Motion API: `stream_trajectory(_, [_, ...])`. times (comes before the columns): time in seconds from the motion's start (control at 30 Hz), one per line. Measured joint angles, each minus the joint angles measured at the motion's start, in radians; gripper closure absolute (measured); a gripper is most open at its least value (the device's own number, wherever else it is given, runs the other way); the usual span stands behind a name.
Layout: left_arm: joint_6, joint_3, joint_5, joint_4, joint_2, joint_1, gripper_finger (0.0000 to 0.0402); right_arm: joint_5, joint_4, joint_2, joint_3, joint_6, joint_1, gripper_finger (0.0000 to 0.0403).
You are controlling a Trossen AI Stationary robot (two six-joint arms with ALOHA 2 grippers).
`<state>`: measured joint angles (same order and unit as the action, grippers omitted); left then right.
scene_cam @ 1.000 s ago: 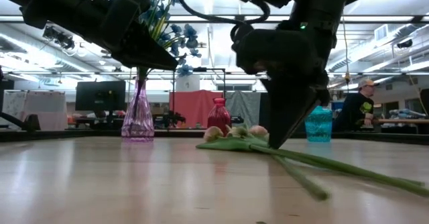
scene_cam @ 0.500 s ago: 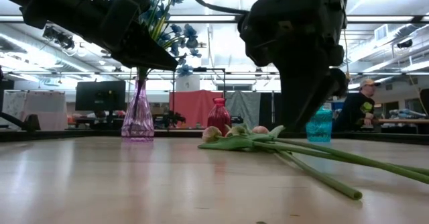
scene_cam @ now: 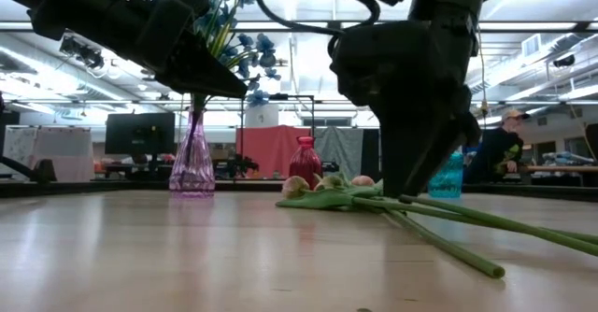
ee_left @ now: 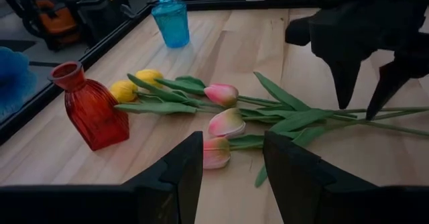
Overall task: Sort flowers into vase by color
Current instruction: Put the pink tulip into the red vase
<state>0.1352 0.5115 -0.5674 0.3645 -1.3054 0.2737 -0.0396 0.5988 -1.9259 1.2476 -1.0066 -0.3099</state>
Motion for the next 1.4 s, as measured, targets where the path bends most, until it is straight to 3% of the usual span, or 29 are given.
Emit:
stream_trajectory(0.17, [0.0, 0.0, 0.0, -0.008, 0.0, 0.0, 0.0238, -0.021, 0.007, -0.004, 0.0, 0.012, 0.005, 0.029])
stream_trajectory(0.43, [0.005, 0.0, 0.0, -0.019, 0.0, 0.0, 0.0238, -0.022, 0.03, 0.003, 0.0, 0.082, 0.015, 0.0389])
stream_trajectory(0.8, [0.007, 0.0, 0.0, -0.019, 0.0, 0.0, 0.0238, -0.139, 0.219, 0.158, 0.0, 0.127, 0.04, 0.0398])
stream_trajectory(0.97, [0.019, 0.0, 0.0, -0.019, 0.0, 0.0, 0.0238, -0.283, 0.334, 0.281, 0.0, 0.128, 0.039, 0.0399])
stream_trajectory(1.27, [0.041, 0.0, 0.0, -0.014, 0.0, 0.0, 0.0238, -0.703, 0.389, 0.494, 0.0, 0.229, 0.022, 0.0399])
stream_trajectory(1.4, [0.045, 0.0, 0.0, 0.022, 0.0, 0.0, 0.0238, -0.805, 0.392, 0.563, 0.0, 0.302, 0.031, 0.04])
